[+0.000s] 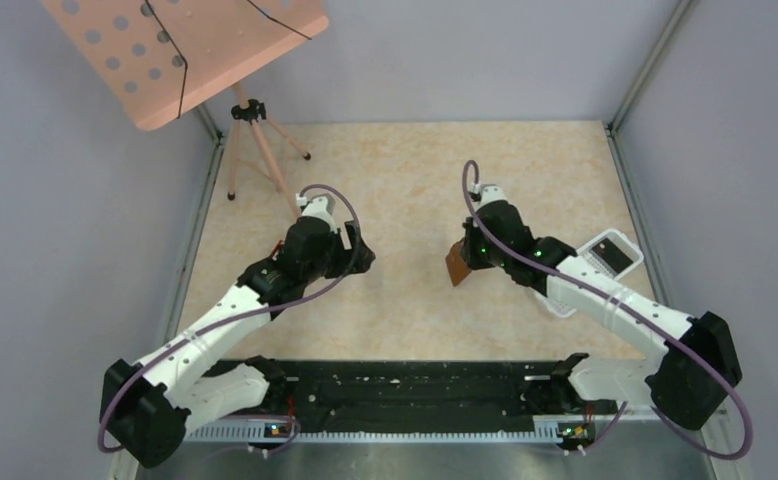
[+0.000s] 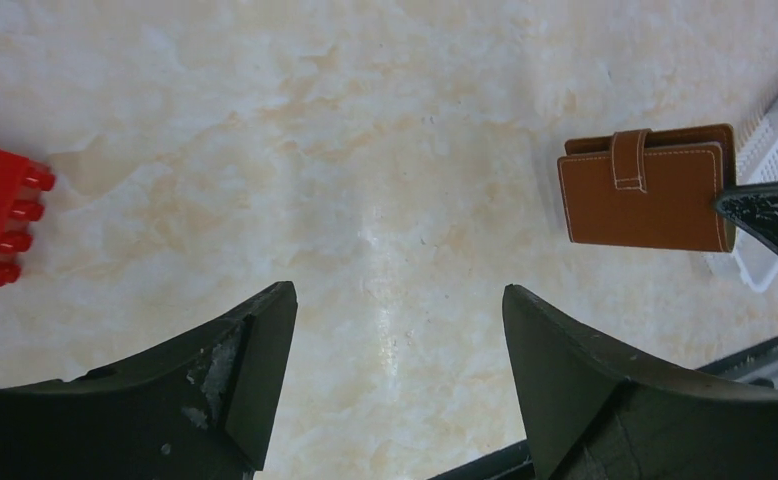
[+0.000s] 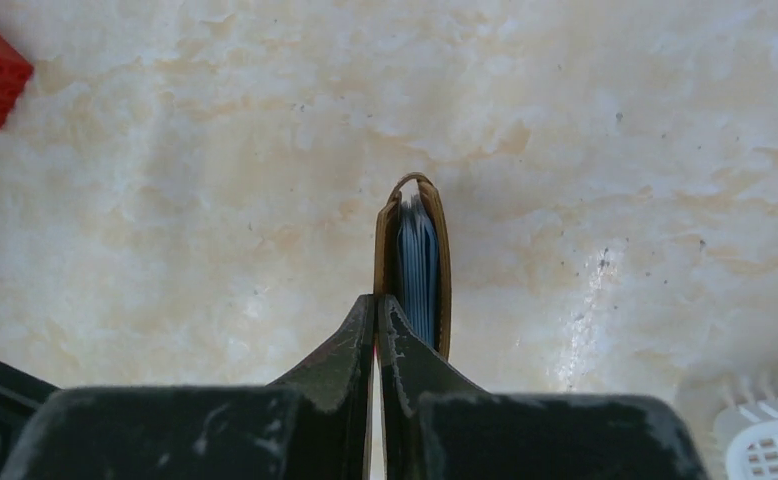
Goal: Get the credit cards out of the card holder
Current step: Move the card holder to the center of the board, then open the card holder at the center of the board.
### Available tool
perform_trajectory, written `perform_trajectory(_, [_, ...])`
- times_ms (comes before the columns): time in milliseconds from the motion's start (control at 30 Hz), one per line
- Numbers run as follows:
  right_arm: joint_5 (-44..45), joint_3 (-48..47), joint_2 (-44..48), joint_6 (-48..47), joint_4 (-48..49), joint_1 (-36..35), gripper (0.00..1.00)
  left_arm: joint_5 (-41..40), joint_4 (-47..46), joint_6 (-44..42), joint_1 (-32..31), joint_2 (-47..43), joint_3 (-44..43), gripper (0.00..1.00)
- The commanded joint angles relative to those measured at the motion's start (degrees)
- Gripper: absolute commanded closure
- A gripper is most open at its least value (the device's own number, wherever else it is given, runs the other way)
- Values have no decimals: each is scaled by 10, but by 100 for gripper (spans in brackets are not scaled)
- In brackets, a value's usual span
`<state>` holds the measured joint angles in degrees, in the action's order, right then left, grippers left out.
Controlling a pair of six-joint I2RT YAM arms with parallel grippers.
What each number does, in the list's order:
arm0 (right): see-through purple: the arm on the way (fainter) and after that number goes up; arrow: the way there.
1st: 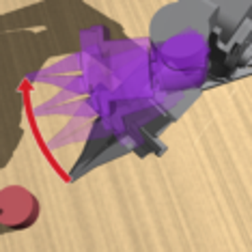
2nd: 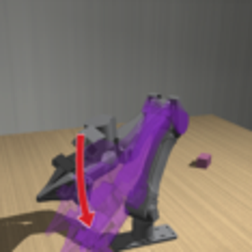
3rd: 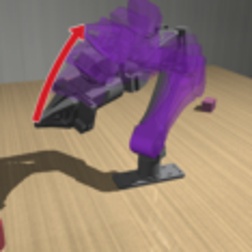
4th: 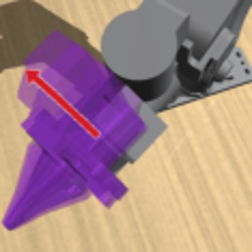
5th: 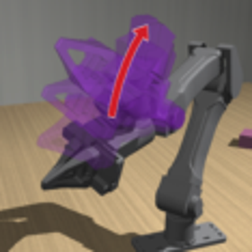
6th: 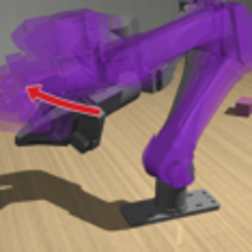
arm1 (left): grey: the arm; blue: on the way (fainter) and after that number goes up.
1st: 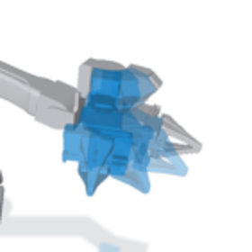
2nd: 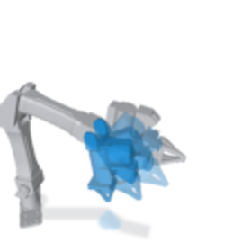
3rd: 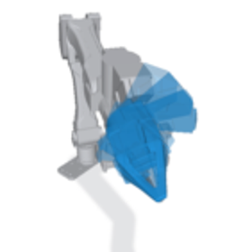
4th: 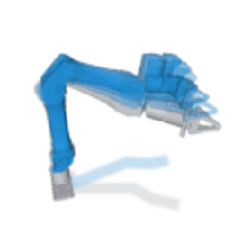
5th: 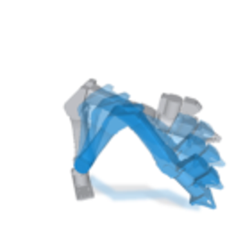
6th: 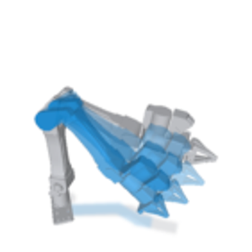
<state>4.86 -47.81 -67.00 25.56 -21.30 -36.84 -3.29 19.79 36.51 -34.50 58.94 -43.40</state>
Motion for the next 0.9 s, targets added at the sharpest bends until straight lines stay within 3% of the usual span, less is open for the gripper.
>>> perform_trajectory(0, [150, -91, -67, -31, -88, -87, 100, -78, 23, 18, 8, -34, -13, 19])
perform_trajectory(200, [172, -147, -197, -11, -99, -189, 100, -132, 60, 46, 25, -95, 12, 20])
perform_trajectory(467, [212, -226, -303, -13, -104, -300, 100, -148, 82, 81, 56, -207, 47, 19])
perform_trajectory(700, [217, -188, -249, -16, -56, -295, 100, -96, 103, 81, 62, -197, 35, 19])
perform_trajectory(867, [141, -134, -168, -8, -6, -249, 100, 3, 61, 108, 63, -165, 72, 25])
